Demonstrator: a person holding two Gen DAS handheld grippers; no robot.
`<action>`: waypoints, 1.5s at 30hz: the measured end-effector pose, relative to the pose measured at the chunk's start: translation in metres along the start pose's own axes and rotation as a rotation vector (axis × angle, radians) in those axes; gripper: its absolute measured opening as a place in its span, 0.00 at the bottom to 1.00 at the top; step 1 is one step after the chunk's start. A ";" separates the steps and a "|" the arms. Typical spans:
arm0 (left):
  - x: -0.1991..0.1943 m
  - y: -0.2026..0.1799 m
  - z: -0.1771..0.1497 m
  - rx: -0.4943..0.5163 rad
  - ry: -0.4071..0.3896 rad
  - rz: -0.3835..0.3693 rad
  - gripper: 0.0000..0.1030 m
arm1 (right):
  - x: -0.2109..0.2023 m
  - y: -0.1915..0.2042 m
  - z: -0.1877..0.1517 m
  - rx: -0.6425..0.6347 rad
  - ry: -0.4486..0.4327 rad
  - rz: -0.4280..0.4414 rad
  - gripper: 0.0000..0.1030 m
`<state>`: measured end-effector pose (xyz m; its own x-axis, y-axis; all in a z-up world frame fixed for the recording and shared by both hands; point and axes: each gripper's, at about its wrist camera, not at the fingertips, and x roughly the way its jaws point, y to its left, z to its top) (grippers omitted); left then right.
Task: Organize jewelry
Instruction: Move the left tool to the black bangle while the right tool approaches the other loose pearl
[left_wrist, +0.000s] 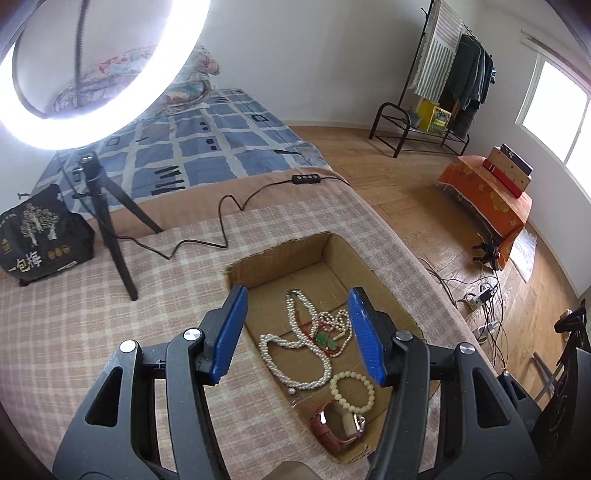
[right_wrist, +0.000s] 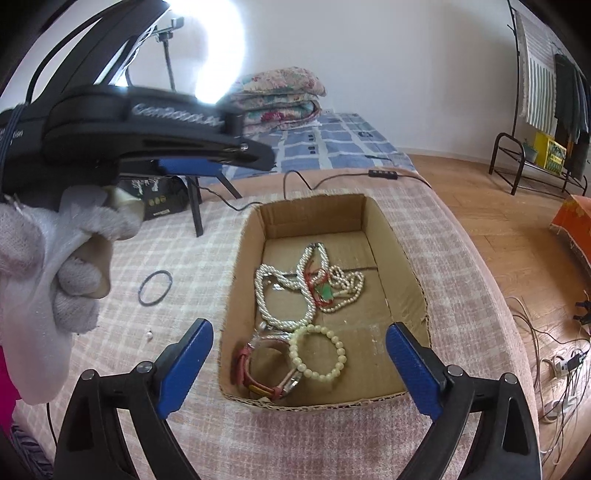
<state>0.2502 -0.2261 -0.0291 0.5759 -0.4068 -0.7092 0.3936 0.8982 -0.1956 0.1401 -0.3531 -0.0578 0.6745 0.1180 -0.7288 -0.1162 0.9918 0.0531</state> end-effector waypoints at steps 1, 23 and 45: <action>-0.006 0.005 -0.001 -0.003 -0.006 0.005 0.56 | -0.002 0.003 0.001 -0.004 -0.005 0.004 0.93; -0.078 0.124 -0.039 -0.080 -0.025 0.163 0.56 | -0.014 0.084 0.008 -0.158 -0.105 0.175 0.85; -0.012 0.232 -0.115 -0.317 0.219 0.156 0.32 | 0.069 0.154 -0.029 -0.255 0.126 0.314 0.44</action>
<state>0.2527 0.0060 -0.1439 0.4318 -0.2478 -0.8673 0.0543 0.9669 -0.2493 0.1479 -0.1939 -0.1197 0.4851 0.3895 -0.7829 -0.4888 0.8632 0.1266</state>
